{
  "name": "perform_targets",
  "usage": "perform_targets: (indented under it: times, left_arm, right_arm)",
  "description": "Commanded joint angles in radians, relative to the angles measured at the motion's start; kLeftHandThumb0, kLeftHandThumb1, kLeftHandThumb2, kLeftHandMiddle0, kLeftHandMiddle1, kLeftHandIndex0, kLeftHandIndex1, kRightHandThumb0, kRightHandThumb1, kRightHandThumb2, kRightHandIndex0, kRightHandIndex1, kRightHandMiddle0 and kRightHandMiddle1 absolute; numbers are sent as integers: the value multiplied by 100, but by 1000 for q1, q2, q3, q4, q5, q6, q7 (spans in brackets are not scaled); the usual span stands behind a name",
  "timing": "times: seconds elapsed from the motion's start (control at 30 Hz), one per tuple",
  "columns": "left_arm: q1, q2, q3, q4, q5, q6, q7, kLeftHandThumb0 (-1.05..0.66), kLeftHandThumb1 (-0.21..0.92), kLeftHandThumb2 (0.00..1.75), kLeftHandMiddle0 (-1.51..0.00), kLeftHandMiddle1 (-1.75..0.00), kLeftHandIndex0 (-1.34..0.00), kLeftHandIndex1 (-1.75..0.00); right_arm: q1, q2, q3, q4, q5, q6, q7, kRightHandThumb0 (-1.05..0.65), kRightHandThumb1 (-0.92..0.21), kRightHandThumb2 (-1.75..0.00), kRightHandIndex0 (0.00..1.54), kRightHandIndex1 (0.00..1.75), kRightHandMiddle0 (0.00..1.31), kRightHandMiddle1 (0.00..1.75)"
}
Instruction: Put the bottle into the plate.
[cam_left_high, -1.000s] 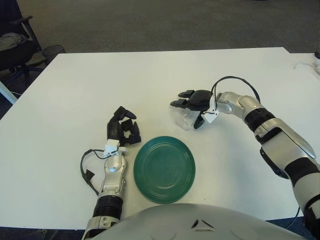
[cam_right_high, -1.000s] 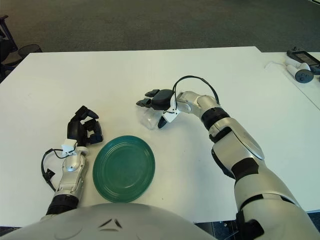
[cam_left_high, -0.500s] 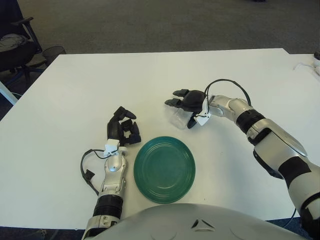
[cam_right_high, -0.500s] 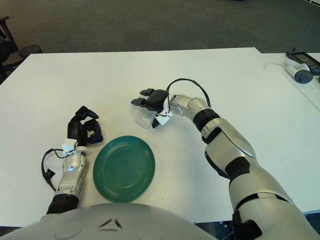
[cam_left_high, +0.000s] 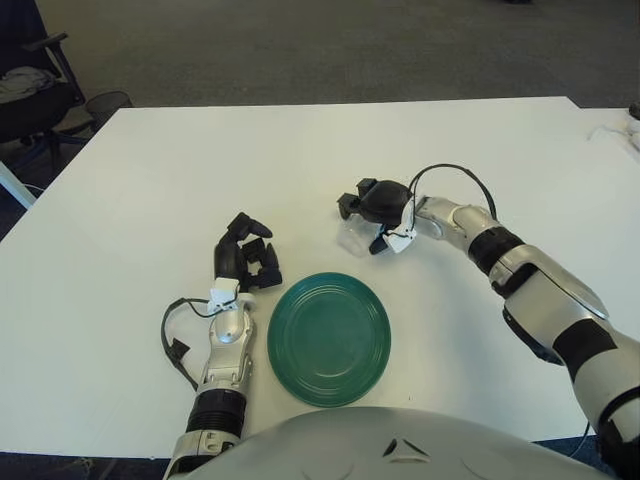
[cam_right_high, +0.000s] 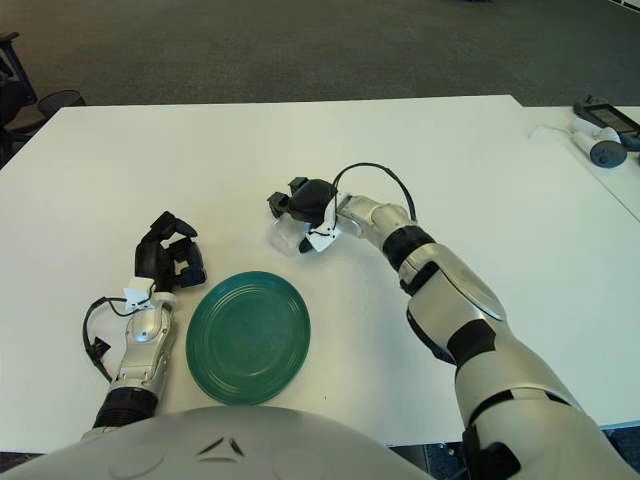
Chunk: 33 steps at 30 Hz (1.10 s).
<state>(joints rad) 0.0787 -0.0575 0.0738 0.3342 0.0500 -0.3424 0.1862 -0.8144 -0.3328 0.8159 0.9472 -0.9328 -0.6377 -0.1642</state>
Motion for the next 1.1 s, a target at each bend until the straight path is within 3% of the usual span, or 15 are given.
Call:
perform_targets:
  times: [0.0,0.13,0.27,0.43,0.63,1.07]
  left_arm:
    - [55,1,0,54,6,32,1,-58,8,161,-135,-175,-81,-175]
    - [60,-1,0,44,3,37,-1,-57,9,160,-135,-175,-80,-175]
    - [63,-1,0,39,4,41,1,-57,9,160,-134,-175,-80,-175]
    - [63,-1,0,40,9,42,6,-57,9,159,-134,-175,-80,-175]
    - [60,0,3,45,0,37,-2,-57,9,159,-134,-175,-79,-175]
    - [54,3,6,48,3,45,6,-56,10,158,-133,-175,-79,-175]
  right_arm:
    - [105,-4,47,36,-40,-17,-20,-1,-26,-136,67,174,44,166]
    - [119,-2,55,47,-46,-41,-103,0,-20,-144,73,169,47,172]
    - [126,0,75,62,-73,-56,-206,0,-15,-143,83,150,54,174]
    - [126,2,110,81,-121,-57,-379,0,0,-161,91,156,63,175]
    - [119,16,138,105,-155,-38,-528,0,6,-172,92,166,67,175]
    - [124,39,91,117,-104,-17,-598,0,7,-175,91,170,68,175]
